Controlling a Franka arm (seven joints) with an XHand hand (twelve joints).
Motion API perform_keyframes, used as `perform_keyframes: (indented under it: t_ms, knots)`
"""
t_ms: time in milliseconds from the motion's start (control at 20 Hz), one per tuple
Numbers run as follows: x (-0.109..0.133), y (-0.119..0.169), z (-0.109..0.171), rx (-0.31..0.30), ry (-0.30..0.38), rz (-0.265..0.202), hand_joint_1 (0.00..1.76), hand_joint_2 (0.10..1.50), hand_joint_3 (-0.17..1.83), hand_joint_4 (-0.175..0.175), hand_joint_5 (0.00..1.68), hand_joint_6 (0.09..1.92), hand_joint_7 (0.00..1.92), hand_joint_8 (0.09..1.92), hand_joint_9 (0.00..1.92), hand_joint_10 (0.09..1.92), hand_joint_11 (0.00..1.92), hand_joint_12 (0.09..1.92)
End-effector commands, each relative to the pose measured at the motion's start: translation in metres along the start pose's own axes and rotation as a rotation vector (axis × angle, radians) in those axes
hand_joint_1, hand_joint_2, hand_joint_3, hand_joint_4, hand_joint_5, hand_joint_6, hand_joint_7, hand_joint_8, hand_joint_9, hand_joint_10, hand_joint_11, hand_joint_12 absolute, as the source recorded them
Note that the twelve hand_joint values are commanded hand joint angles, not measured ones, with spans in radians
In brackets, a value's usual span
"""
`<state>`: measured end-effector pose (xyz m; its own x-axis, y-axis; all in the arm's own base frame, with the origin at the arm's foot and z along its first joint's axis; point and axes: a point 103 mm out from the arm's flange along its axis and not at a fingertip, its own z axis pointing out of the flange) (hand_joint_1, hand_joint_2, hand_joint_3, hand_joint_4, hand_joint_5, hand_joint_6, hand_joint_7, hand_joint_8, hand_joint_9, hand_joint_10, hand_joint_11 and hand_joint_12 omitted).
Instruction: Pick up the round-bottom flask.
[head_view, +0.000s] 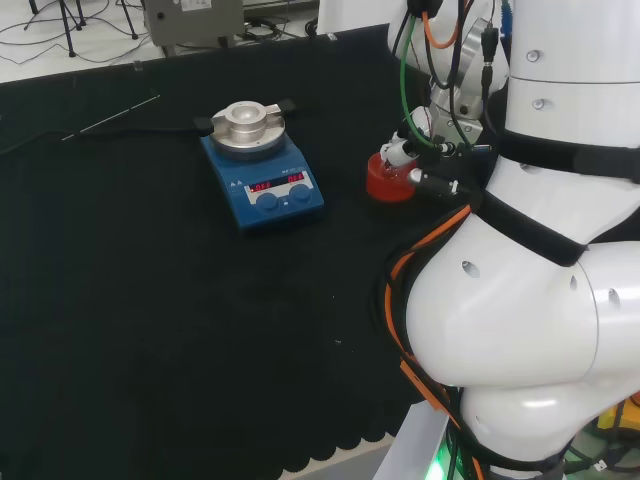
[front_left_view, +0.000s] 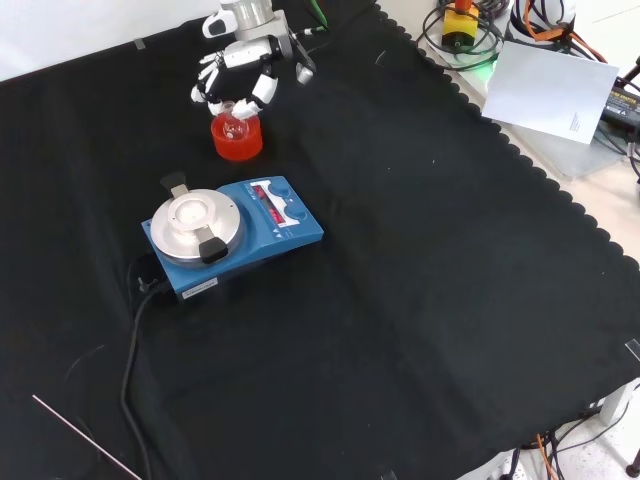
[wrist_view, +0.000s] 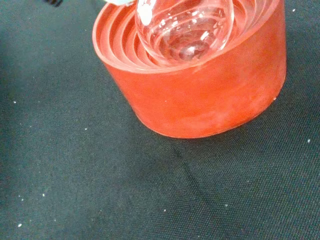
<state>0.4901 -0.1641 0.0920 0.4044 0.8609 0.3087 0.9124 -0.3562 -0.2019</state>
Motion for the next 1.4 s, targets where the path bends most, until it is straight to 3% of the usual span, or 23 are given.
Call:
perform_keyframes:
  t_ms: [50,100,200,500,800,1400]
  knots:
    - [0.001,-0.001,-0.001,-0.025,0.006,0.003,0.90,0.92,0.53,0.081,0.80,0.96,0.36,0.54,0.47,0.59,0.04,1.34]
    - [0.001,-0.001,-0.002,-0.035,0.008,0.003,0.92,1.02,0.36,0.123,0.80,1.10,0.37,0.55,0.48,0.59,0.05,1.34]
    - [0.002,-0.001,-0.004,-0.044,0.007,0.003,0.93,1.13,0.15,0.163,0.82,1.22,0.40,0.56,0.51,0.59,0.08,1.34]
    - [0.007,-0.004,-0.023,-0.059,0.011,-0.008,0.96,1.15,0.07,0.175,0.87,1.21,0.45,0.54,0.56,0.56,0.14,1.31]
    - [0.019,-0.010,-0.051,-0.040,-0.017,-0.014,0.97,0.92,0.53,0.175,0.89,1.27,0.47,0.50,0.59,0.52,0.17,1.31]
    - [0.054,-0.034,-0.102,-0.049,-0.070,-0.051,0.98,0.88,0.61,0.175,0.89,1.29,0.46,0.51,0.58,0.52,0.18,1.31]
